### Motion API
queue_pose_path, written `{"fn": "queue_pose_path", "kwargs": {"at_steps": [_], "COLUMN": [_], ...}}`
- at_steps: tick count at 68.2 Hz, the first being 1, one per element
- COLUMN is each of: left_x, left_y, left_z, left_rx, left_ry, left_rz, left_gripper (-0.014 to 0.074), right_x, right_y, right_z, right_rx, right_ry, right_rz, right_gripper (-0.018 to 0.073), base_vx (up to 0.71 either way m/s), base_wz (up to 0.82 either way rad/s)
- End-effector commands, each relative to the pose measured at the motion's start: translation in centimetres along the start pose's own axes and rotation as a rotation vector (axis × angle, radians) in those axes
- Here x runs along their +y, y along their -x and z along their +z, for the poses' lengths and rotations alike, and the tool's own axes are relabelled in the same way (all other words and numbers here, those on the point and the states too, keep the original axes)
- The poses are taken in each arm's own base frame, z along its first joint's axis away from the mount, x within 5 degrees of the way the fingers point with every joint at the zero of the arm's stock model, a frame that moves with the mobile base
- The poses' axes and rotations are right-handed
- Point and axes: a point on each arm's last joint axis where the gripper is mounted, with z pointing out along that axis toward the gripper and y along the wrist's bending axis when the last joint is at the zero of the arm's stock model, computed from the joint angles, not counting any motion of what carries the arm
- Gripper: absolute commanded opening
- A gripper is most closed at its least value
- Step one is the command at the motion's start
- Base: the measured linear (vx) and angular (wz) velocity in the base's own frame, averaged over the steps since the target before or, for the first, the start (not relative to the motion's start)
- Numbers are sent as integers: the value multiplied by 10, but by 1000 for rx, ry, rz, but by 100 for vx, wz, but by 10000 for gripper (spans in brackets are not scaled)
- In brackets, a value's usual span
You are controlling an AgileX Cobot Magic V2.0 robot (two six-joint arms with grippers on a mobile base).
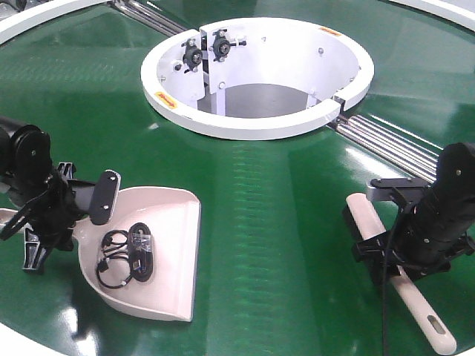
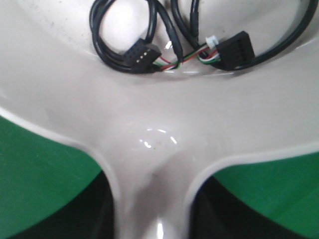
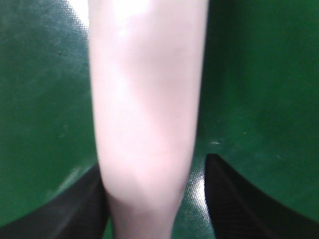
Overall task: Clean and inspect green conveyor with broom and dustpan
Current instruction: 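Carry the brush back to its spot with the right gripper, then release the brush and dustpan and raise both grippers away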
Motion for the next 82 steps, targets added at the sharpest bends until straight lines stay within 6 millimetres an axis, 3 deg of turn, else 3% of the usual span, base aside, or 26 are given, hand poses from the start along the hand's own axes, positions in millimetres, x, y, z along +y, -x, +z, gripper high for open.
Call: {"fn": "queue_pose_path", "kwargs": {"at_steps": [1, 15, 40, 49, 63, 82], "left_x": [8, 7, 4, 3, -7, -38], "left_y": [5, 5, 4, 3, 5, 3], "left_z": [-18, -18, -24, -34, -61, -116], "left_rx": [-50, -40, -44, -52, -135, -251], "left_ry": [101, 95, 81, 108, 128, 138], "left_rz": [-30, -24, -65, -94, -154, -213], "left_gripper": [4, 111, 544, 645, 665, 629], "right_x": [0, 0, 1, 1, 3, 7], "right_y": [3, 2, 0, -3, -11, -37], "right_z": [-15, -15, -31, -41, -65, -132], "right_rx": [-57, -46, -117, -154, -247, -586], "right_ry": [1, 1, -6, -9, -12, -18], "right_rz": [-13, -14, -39, -44, -58, -74], "right_gripper": [452, 502, 506, 506, 506, 506], "base_vx": [0, 0, 0, 0, 0, 0], "base_wz": [0, 0, 0, 0, 0, 0]}}
